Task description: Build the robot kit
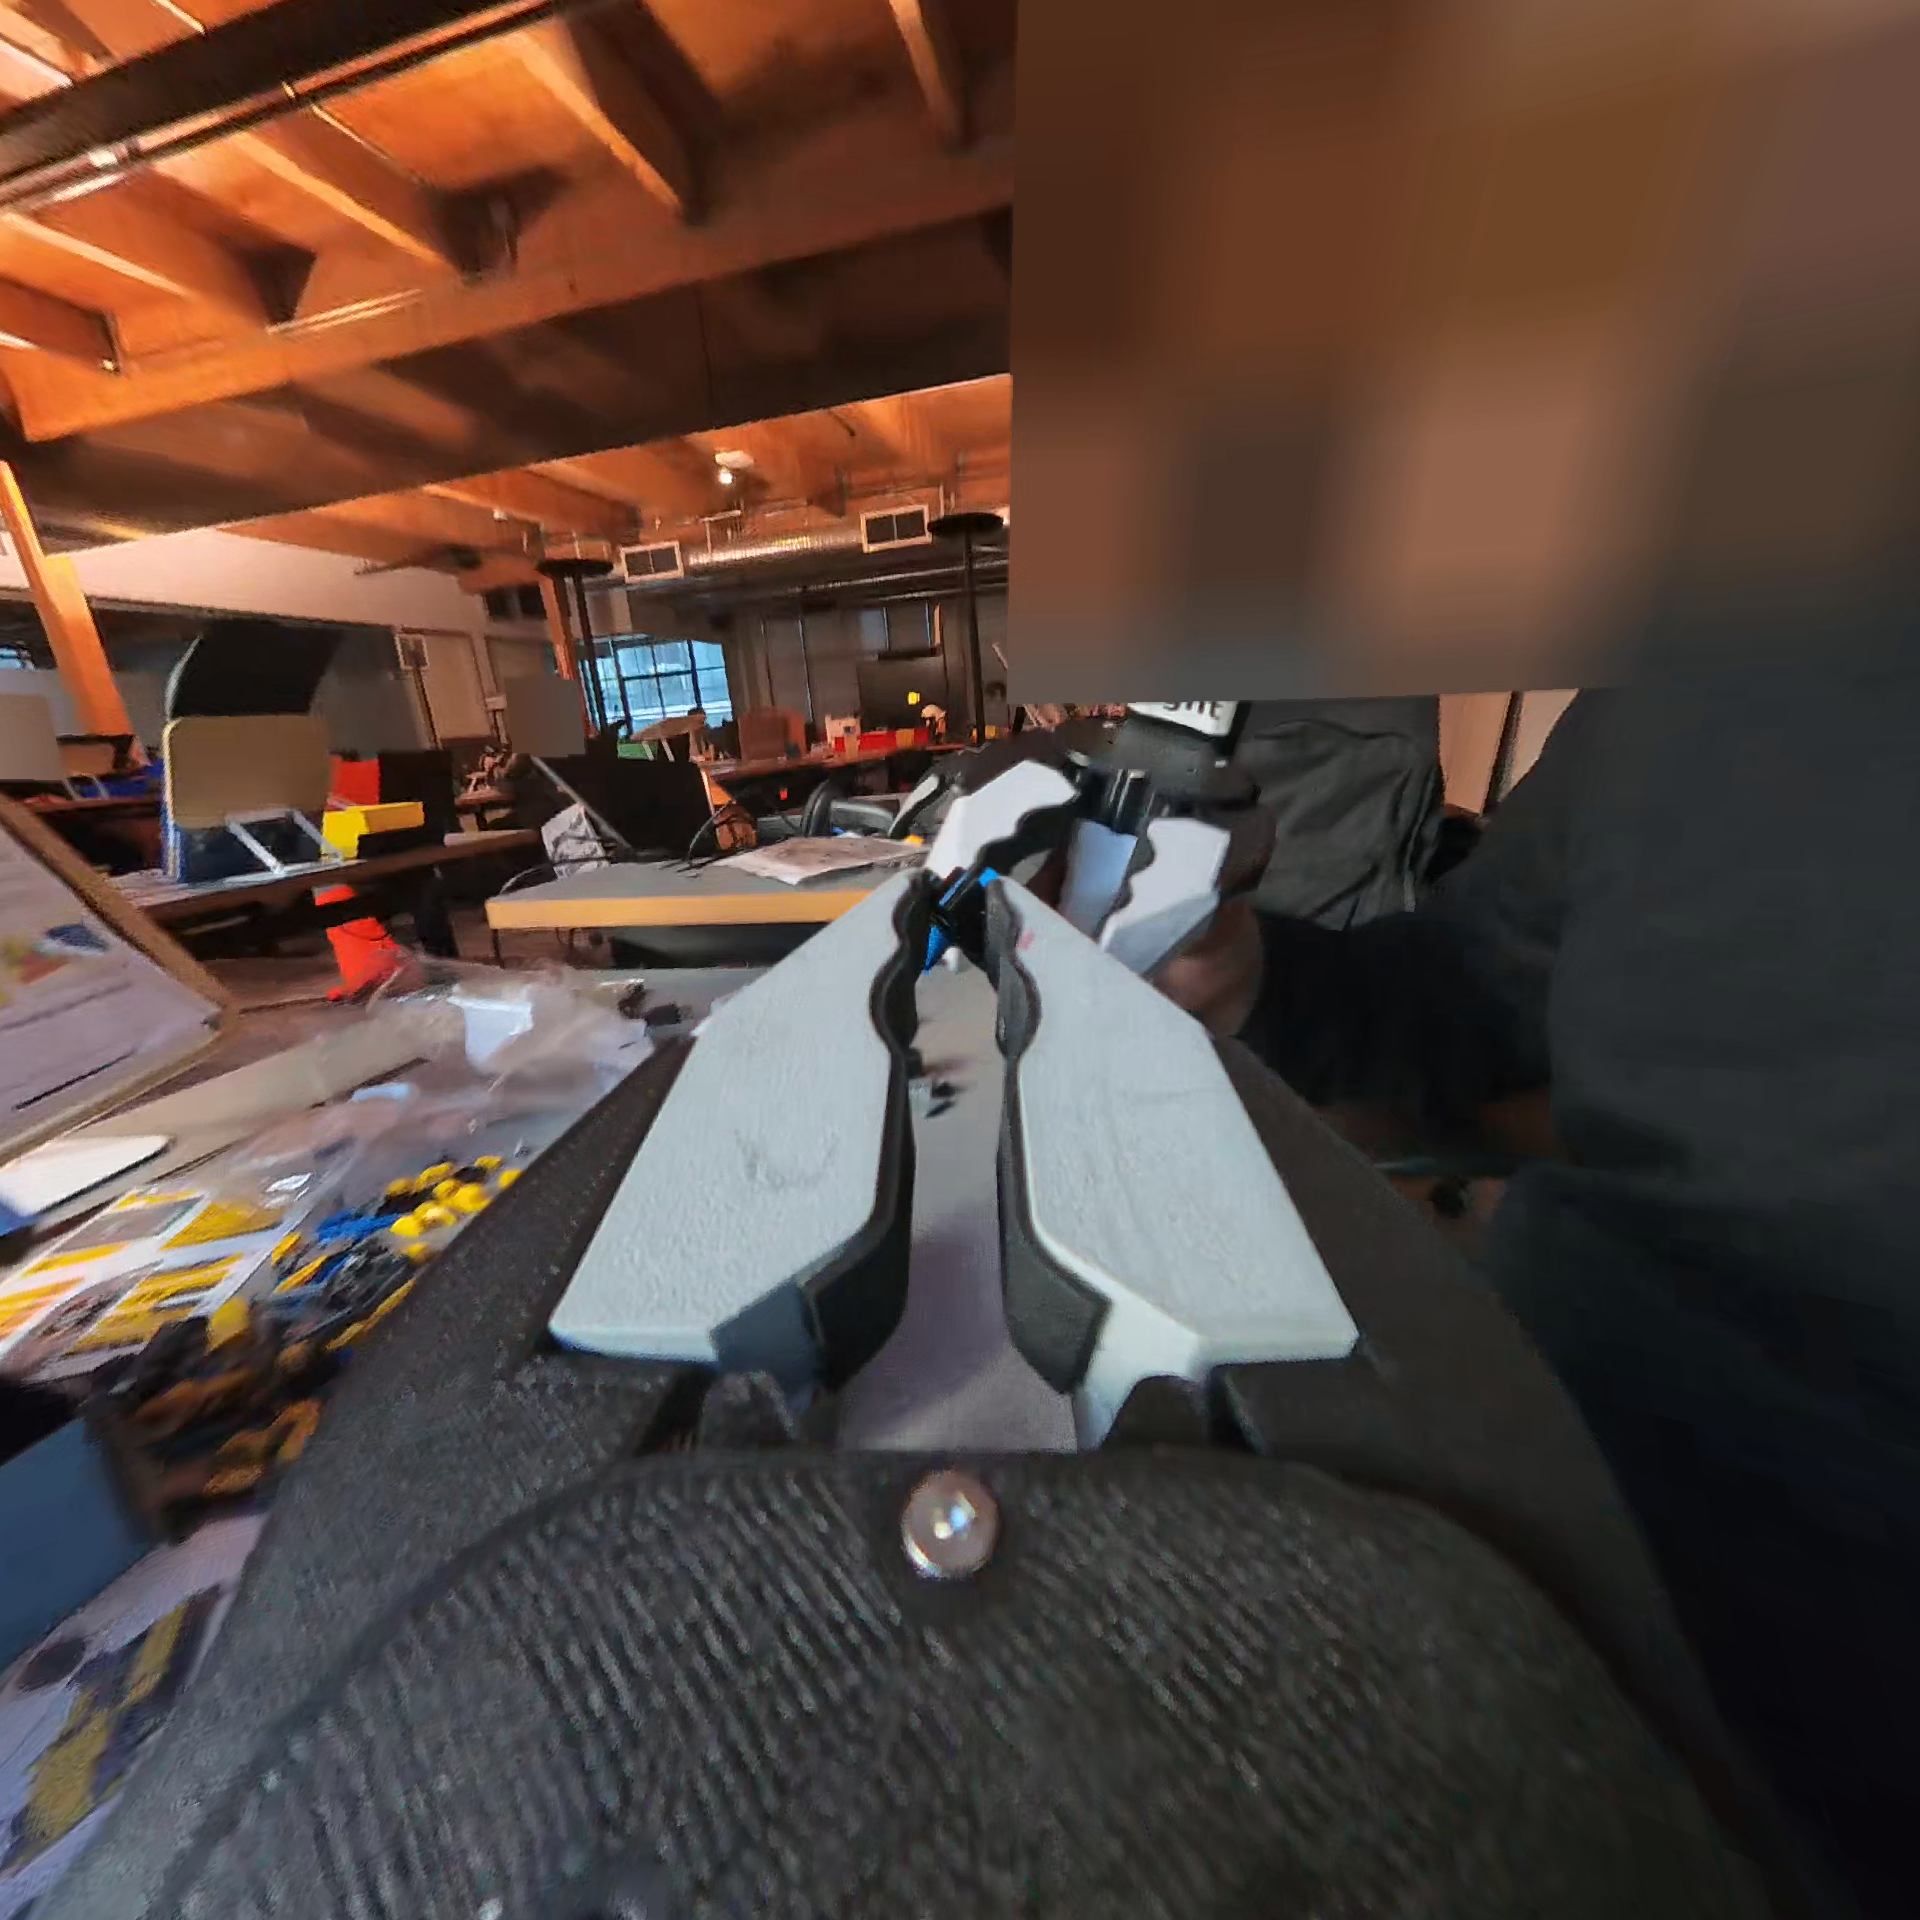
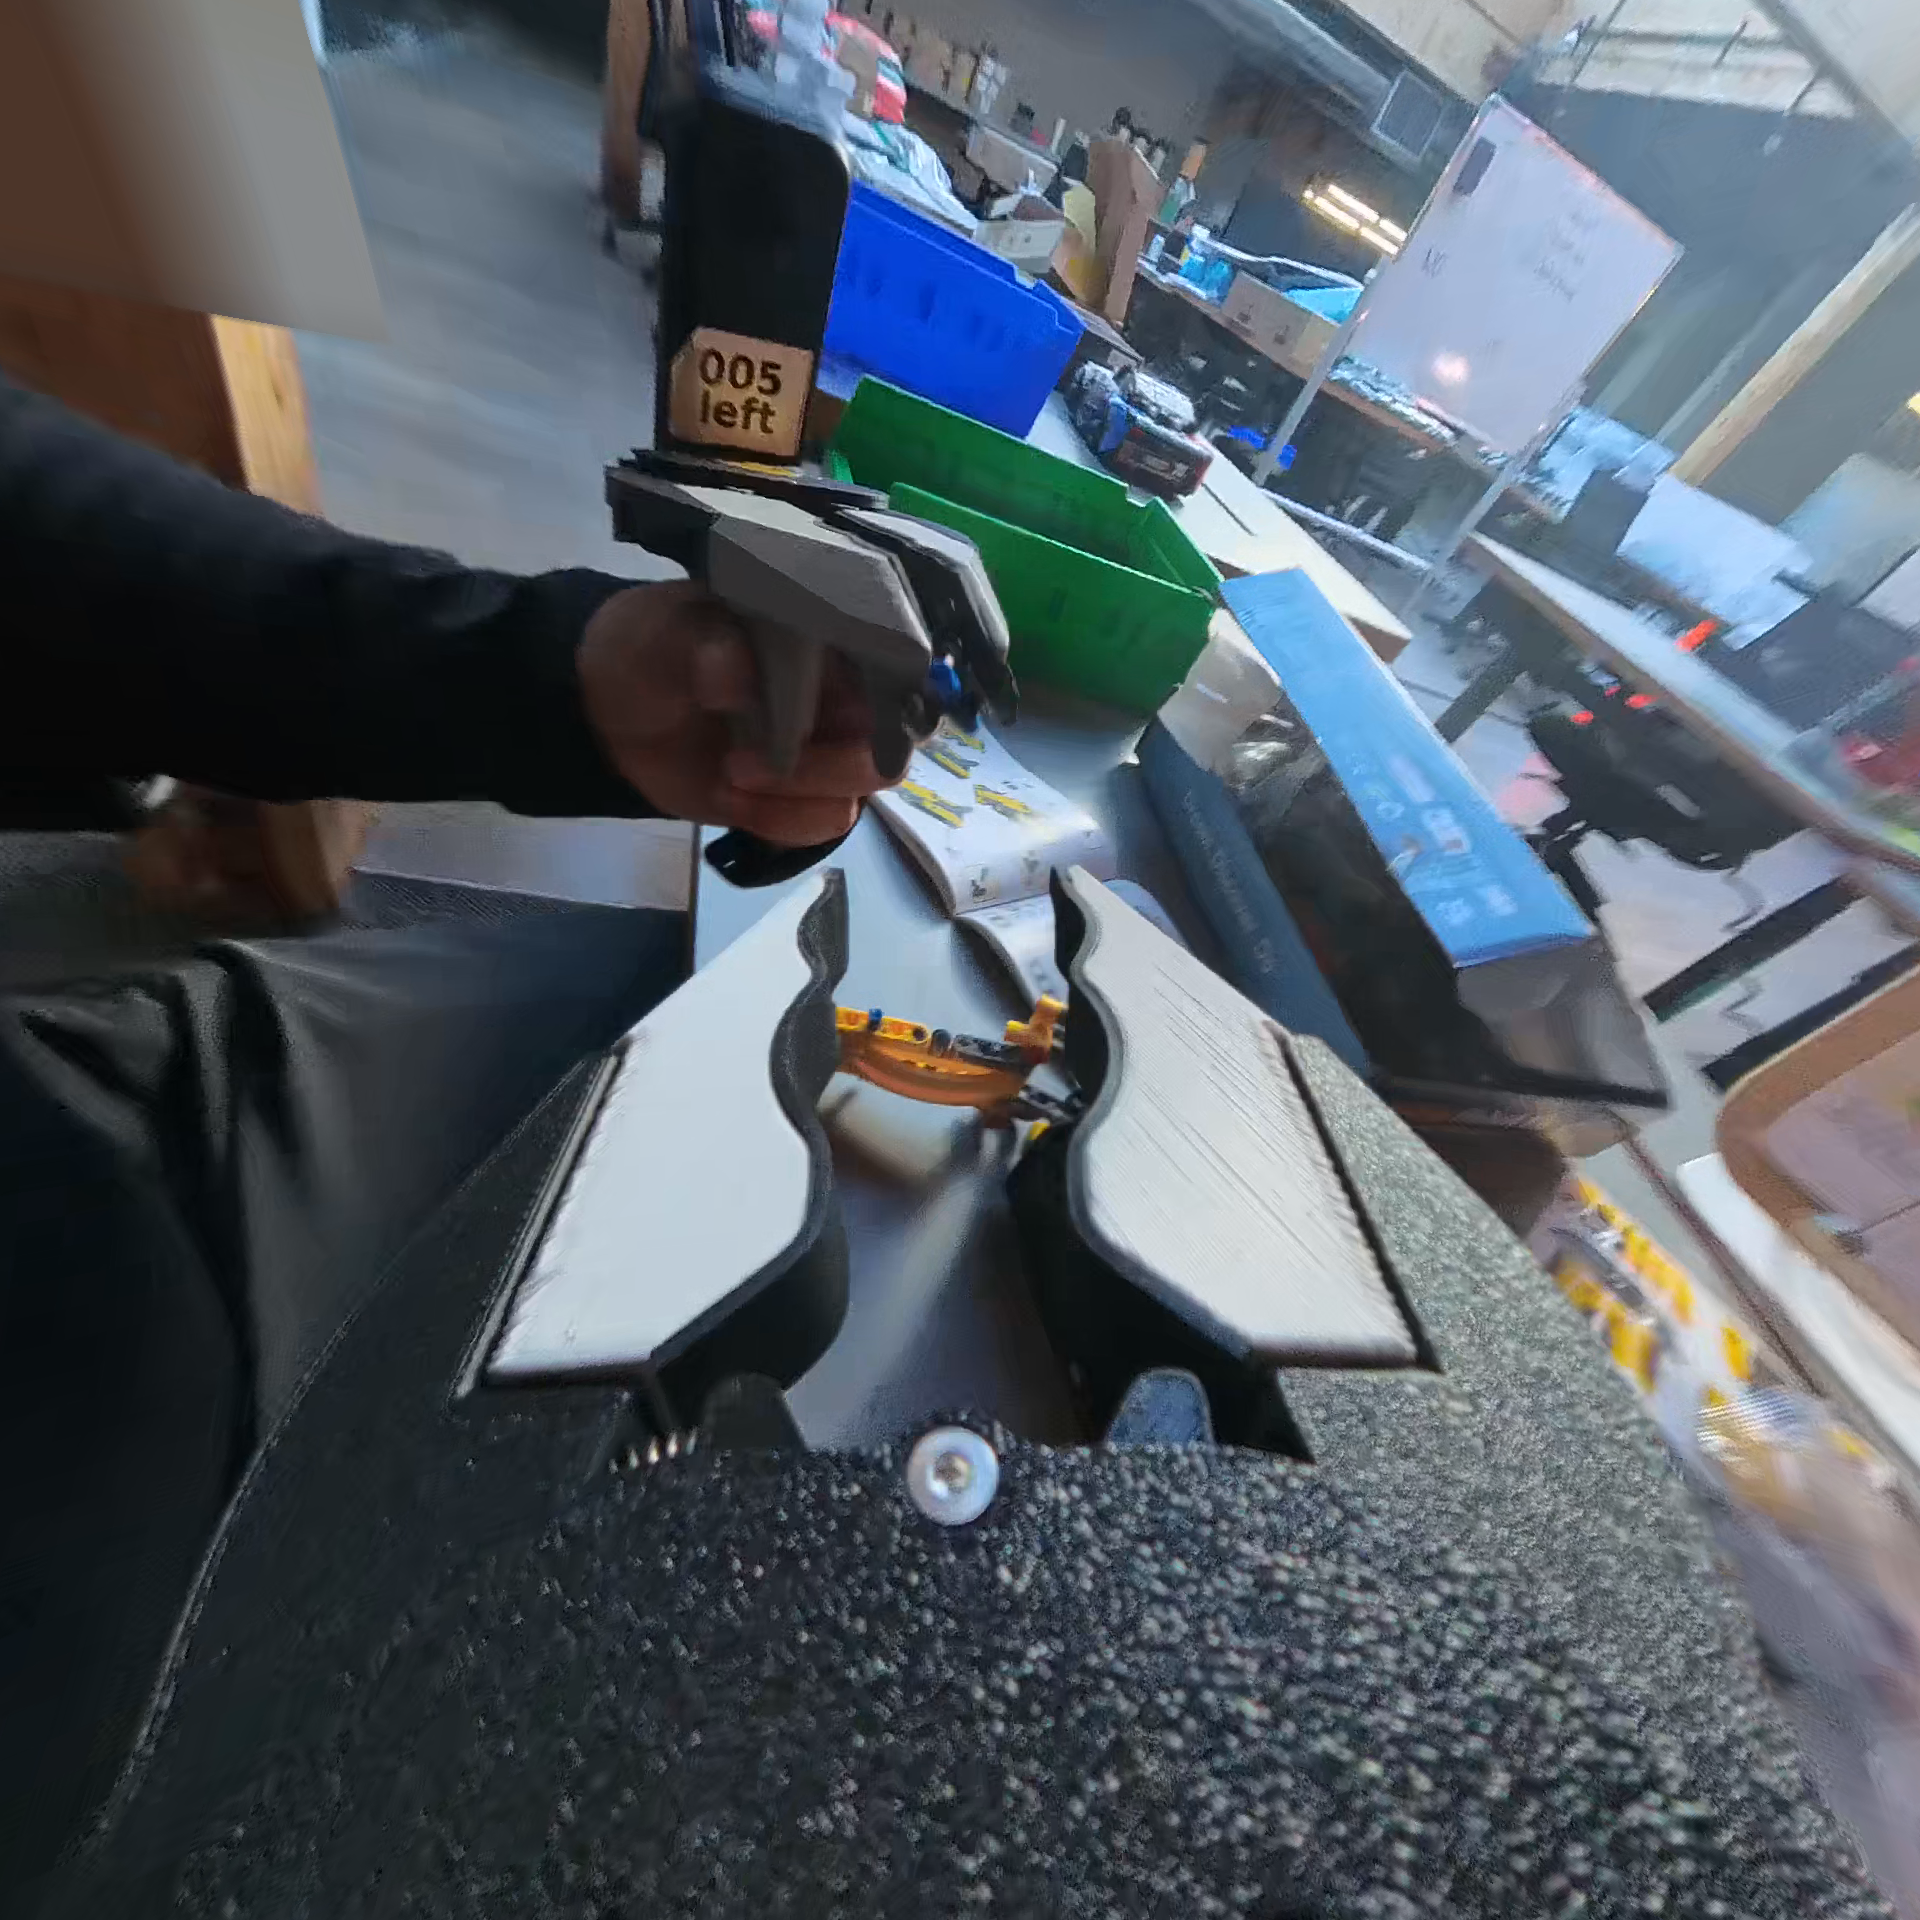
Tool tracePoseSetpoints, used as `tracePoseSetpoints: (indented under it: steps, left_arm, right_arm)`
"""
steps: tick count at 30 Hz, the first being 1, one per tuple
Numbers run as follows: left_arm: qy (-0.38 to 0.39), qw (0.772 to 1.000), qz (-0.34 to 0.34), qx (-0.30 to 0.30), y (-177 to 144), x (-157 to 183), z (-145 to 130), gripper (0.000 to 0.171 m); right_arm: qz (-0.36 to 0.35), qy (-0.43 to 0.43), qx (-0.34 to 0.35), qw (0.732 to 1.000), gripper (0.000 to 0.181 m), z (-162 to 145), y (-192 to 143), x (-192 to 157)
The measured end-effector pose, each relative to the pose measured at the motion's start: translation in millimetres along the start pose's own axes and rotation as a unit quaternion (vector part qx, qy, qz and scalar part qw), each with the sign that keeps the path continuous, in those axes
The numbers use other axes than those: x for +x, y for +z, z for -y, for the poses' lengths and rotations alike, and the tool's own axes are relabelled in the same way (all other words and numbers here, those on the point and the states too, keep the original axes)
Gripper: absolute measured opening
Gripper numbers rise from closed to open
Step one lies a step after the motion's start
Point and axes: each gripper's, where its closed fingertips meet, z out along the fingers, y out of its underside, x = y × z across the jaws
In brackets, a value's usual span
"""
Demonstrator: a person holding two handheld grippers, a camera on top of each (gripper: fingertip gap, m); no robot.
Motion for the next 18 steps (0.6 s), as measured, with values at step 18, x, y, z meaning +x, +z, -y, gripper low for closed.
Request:
tracePoseSetpoints:
  steps: [18]
  left_arm:
    - [0.053, 0.998, 0.015, -0.035, 56, 63, -1, 0.007]
  right_arm:
    - [-0.104, -0.162, 0.015, 0.981, 0.024, 38, -53, -26]
